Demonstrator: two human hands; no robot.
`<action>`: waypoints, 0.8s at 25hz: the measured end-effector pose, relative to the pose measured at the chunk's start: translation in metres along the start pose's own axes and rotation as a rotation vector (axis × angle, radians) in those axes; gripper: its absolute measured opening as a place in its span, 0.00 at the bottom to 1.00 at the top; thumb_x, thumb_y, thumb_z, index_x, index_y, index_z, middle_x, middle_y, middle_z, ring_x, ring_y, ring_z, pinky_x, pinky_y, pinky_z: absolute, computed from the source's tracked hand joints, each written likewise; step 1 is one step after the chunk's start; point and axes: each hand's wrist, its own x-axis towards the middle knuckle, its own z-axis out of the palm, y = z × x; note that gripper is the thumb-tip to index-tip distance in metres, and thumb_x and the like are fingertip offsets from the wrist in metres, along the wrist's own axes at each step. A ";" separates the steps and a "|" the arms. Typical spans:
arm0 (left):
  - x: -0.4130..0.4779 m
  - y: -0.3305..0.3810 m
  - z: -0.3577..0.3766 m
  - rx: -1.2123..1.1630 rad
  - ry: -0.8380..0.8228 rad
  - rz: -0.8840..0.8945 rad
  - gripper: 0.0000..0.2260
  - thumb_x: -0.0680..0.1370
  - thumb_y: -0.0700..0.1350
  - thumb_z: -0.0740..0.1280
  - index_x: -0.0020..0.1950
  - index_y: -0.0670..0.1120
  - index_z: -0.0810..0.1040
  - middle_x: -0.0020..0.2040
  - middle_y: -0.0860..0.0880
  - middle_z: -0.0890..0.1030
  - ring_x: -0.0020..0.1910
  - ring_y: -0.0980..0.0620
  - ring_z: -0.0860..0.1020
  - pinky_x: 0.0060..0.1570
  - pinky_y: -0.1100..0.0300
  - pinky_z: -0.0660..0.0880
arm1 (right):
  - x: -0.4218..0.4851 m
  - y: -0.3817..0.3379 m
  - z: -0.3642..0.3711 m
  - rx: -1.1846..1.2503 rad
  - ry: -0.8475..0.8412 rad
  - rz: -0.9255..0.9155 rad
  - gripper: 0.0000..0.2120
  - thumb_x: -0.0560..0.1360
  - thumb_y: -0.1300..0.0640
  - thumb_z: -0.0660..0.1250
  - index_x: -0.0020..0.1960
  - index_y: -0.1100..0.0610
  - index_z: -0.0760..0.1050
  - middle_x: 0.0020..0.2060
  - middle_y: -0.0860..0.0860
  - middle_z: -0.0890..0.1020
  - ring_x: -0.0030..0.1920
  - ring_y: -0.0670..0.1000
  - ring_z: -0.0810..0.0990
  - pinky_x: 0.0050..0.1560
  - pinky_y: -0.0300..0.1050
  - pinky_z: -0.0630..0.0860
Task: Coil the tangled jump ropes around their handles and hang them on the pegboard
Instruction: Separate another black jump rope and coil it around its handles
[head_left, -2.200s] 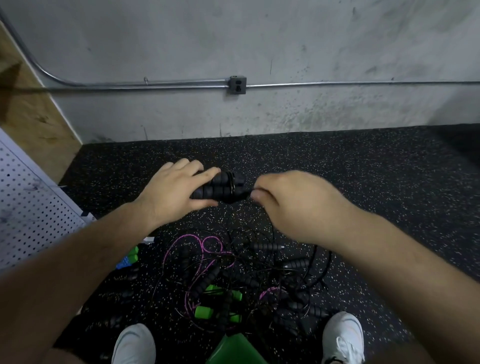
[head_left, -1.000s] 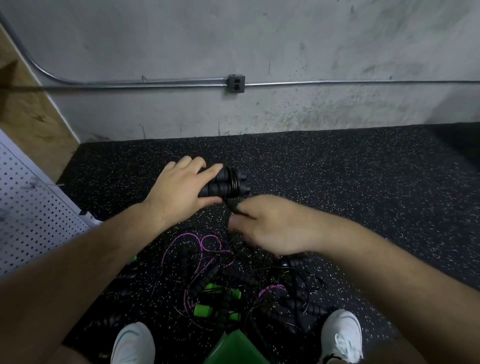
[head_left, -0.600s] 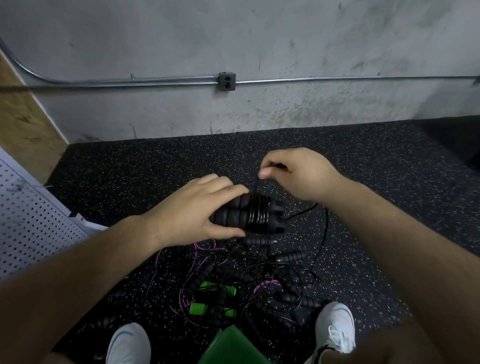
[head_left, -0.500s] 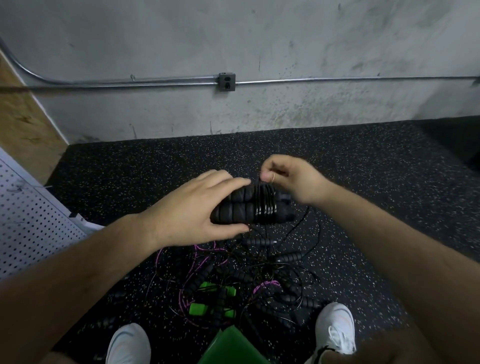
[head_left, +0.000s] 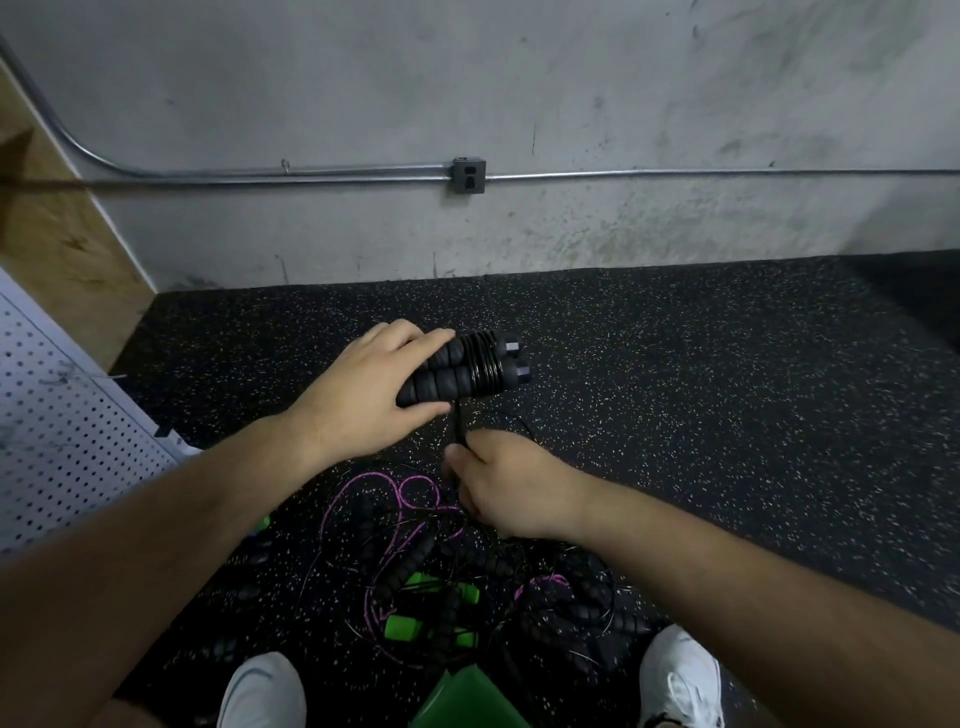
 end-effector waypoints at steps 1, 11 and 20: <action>0.001 -0.003 0.000 0.000 -0.001 -0.004 0.35 0.75 0.57 0.73 0.79 0.54 0.64 0.63 0.53 0.71 0.64 0.52 0.68 0.69 0.47 0.69 | -0.006 -0.009 -0.004 -0.082 0.008 0.002 0.16 0.85 0.48 0.55 0.48 0.58 0.73 0.37 0.52 0.78 0.32 0.49 0.74 0.34 0.44 0.70; -0.004 0.005 -0.006 0.006 -0.170 0.117 0.34 0.74 0.56 0.75 0.77 0.61 0.64 0.55 0.58 0.68 0.57 0.57 0.63 0.65 0.51 0.69 | -0.039 -0.033 -0.085 -0.788 0.460 -0.252 0.11 0.84 0.47 0.57 0.54 0.46 0.77 0.45 0.42 0.80 0.45 0.47 0.79 0.43 0.45 0.75; -0.017 0.048 -0.025 -0.324 -0.112 0.105 0.32 0.73 0.50 0.75 0.74 0.55 0.66 0.59 0.61 0.71 0.63 0.58 0.67 0.66 0.62 0.66 | 0.000 0.029 -0.072 0.314 0.080 -0.065 0.13 0.81 0.65 0.64 0.42 0.50 0.70 0.37 0.48 0.74 0.38 0.47 0.73 0.37 0.30 0.74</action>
